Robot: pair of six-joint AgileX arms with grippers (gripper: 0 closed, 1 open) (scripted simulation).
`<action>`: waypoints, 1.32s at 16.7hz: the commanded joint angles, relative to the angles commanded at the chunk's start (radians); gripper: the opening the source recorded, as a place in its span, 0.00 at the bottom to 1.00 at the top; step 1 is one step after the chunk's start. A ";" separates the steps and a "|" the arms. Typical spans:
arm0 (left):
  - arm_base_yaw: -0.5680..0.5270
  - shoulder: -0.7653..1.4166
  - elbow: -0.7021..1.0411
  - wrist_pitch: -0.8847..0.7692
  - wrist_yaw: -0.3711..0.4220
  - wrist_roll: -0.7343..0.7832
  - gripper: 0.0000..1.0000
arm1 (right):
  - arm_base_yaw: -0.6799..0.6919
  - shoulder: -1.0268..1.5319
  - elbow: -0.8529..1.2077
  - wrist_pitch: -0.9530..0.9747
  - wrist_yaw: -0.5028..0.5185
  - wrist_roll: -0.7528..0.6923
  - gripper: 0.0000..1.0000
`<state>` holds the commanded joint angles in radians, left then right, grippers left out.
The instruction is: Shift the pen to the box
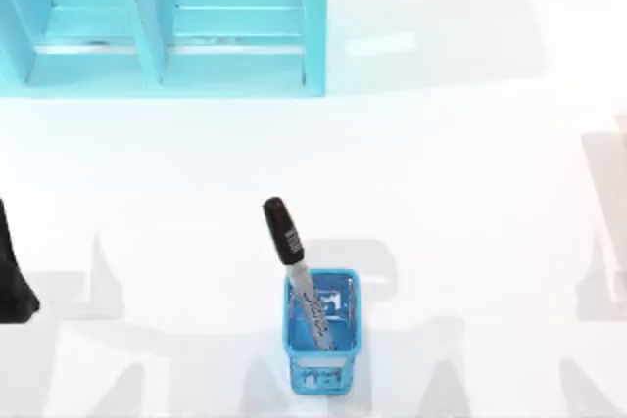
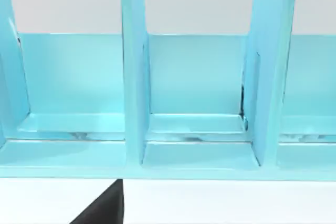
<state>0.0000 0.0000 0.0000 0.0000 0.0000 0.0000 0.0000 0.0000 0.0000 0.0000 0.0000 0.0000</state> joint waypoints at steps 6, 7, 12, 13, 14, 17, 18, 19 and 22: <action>0.000 0.000 0.000 0.000 0.000 0.000 1.00 | 0.103 0.111 0.046 0.016 -0.006 0.026 1.00; 0.000 0.000 0.000 0.000 0.000 0.000 1.00 | 0.148 0.165 0.068 0.025 -0.007 0.037 1.00; 0.000 0.000 0.000 0.000 0.000 0.000 1.00 | 0.428 0.557 0.218 0.094 -0.013 0.110 1.00; 0.000 0.000 0.000 0.000 0.000 0.000 1.00 | 0.489 0.646 0.251 0.111 -0.014 0.125 1.00; 0.000 0.000 0.000 0.000 0.000 0.000 1.00 | 0.548 0.734 0.285 0.127 -0.016 0.138 1.00; 0.000 0.000 0.000 0.000 0.000 0.000 1.00 | 0.712 0.970 0.374 0.170 -0.022 0.175 1.00; 0.000 0.000 0.000 0.000 0.000 0.000 1.00 | 0.759 1.035 0.398 0.180 -0.024 0.185 1.00; 0.000 0.000 0.000 0.000 0.000 0.000 1.00 | 0.802 1.092 0.418 0.189 -0.026 0.194 1.00; 0.000 0.000 0.000 0.000 0.000 0.000 1.00 | 0.896 1.207 0.458 0.203 -0.032 0.214 1.00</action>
<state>0.0000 0.0000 0.0000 0.0000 0.0000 0.0000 0.8957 1.2069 0.4580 0.2025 -0.0320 0.2140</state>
